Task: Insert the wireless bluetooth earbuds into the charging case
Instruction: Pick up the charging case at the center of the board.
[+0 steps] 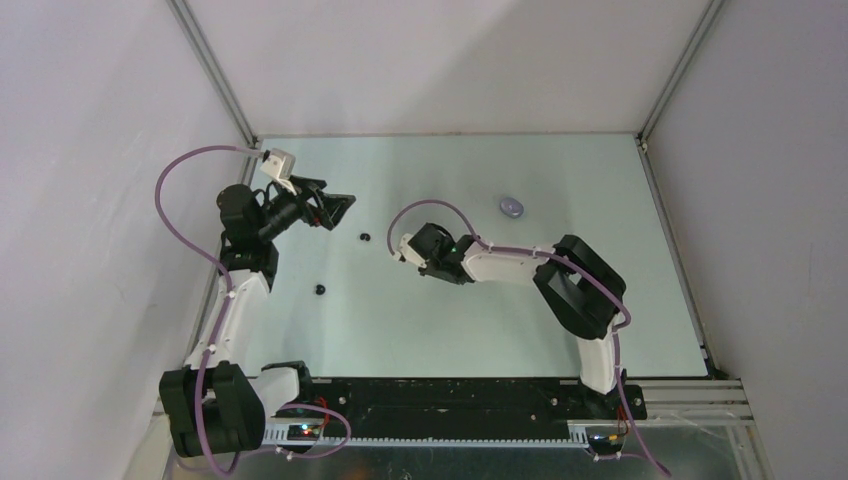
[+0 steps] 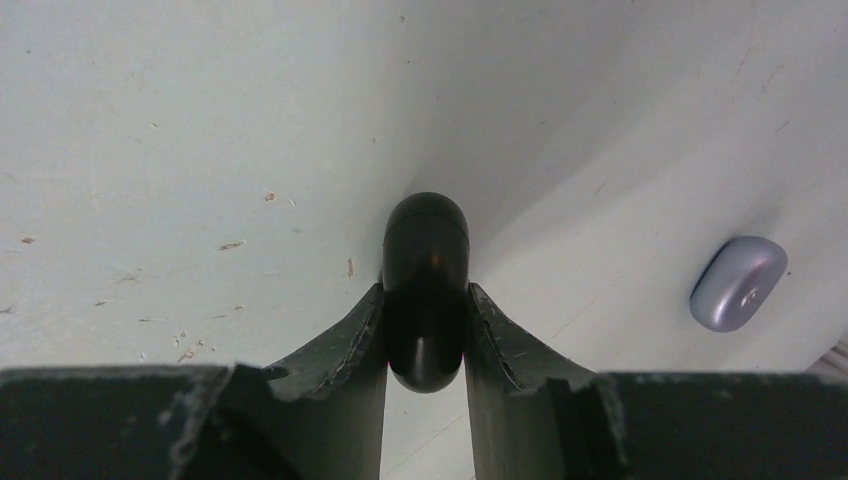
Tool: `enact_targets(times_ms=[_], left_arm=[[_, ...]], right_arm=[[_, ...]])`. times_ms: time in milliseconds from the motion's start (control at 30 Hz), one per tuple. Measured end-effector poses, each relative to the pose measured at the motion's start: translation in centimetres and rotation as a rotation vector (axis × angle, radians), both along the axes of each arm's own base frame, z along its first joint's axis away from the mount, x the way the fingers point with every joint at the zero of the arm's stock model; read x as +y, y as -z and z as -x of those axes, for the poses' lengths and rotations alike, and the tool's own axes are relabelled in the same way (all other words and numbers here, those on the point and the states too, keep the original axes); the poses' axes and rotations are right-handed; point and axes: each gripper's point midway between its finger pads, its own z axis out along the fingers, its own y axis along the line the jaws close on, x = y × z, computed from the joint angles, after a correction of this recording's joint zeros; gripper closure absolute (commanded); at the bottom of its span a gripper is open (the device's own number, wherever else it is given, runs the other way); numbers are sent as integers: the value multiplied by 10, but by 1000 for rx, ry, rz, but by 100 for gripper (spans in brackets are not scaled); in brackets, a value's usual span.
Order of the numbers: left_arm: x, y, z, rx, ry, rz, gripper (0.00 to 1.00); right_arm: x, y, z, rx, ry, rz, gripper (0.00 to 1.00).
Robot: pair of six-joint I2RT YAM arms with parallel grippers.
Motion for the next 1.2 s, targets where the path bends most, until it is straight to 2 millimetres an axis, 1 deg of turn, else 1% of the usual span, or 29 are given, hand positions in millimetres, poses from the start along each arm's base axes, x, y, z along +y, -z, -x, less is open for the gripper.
enact_targets(times_ms=[200, 267, 333, 400, 433, 500, 567, 633, 667, 700, 733, 800, 833, 900, 1000, 1133, 1200], left_arm=[[-2, -1, 1, -2, 9, 6, 1], [-3, -1, 0, -2, 18, 8, 1], [-8, 3, 0, 11, 37, 12, 1], [-20, 11, 2, 37, 86, 13, 1], [-26, 14, 3, 50, 111, 12, 1], [-46, 24, 8, 84, 186, 4, 1], [-74, 35, 19, 117, 286, -21, 1], [-97, 42, 31, 136, 380, -53, 1], [-106, 44, 36, 143, 417, -64, 1], [-120, 45, 43, 145, 474, -82, 1], [-130, 44, 49, 146, 520, -91, 1], [-148, 43, 61, 148, 606, -103, 1], [-158, 40, 68, 149, 657, -107, 1], [-171, 35, 79, 147, 730, -105, 1], [-182, 31, 91, 151, 808, -95, 1], [-190, 32, 105, 164, 869, -93, 1], [-194, 36, 112, 172, 893, -100, 5]], right_arm=[[-3, -3, -1, 20, 2, -24, 73], [-4, -11, 1, 43, 1, -54, 72], [-5, -26, 5, 94, -4, -124, 72], [-6, -48, 10, 158, -11, -221, 72], [-6, -65, 11, 192, -20, -290, 72], [-8, -100, 11, 237, -38, -425, 72], [-12, -141, 13, 269, -76, -569, 72], [-17, -175, 21, 297, -126, -683, 72], [-17, -186, 26, 312, -152, -718, 72], [-15, -195, 34, 334, -182, -750, 72], [-13, -202, 44, 362, -217, -775, 72], [-8, -207, 62, 427, -274, -807, 72], [-6, -207, 71, 464, -296, -817, 72], [-2, -204, 84, 536, -325, -828, 72], [0, -198, 94, 606, -335, -835, 72], [1, -194, 100, 658, -343, -840, 72], [1, -194, 102, 669, -350, -845, 72]])
